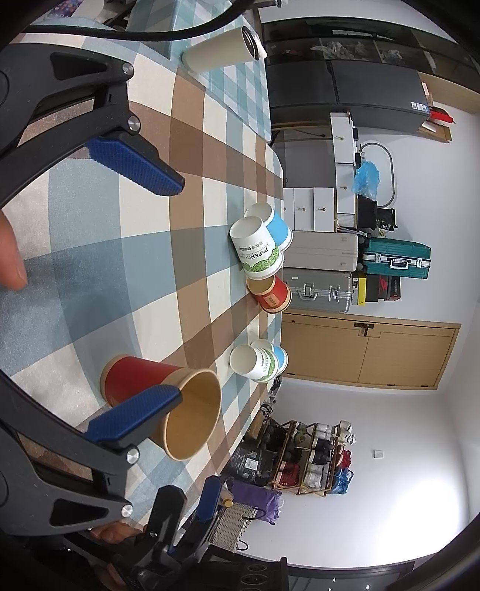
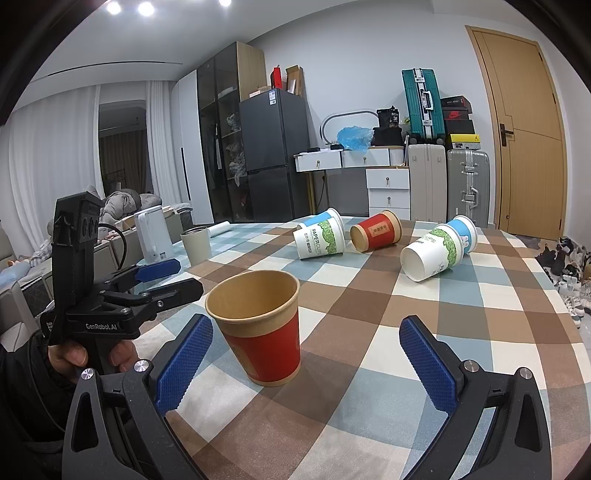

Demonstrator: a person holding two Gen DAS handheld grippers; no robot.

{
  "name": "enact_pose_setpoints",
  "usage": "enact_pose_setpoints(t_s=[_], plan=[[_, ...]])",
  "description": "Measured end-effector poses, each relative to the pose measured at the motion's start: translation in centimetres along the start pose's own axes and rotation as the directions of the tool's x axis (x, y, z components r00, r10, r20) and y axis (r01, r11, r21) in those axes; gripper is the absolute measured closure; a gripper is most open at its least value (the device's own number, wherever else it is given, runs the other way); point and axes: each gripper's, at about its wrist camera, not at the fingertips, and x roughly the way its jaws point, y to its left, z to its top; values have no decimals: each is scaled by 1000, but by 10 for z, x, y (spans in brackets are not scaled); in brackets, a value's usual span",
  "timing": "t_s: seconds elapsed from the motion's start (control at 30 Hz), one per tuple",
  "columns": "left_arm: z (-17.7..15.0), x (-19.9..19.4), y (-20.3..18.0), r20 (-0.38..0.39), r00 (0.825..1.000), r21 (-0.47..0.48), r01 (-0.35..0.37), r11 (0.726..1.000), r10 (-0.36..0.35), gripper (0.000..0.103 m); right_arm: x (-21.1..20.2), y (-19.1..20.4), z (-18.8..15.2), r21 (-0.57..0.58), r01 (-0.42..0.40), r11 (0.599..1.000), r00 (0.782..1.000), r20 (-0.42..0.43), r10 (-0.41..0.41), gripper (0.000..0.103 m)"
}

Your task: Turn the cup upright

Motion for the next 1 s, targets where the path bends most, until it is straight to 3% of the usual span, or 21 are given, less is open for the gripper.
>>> enact_pose_setpoints(t_s=[1.0], plan=[[1, -3, 3, 3, 1000, 1, -8, 1000, 8, 1, 0, 1, 0, 0, 1, 1000, 1000, 0, -1, 0]])
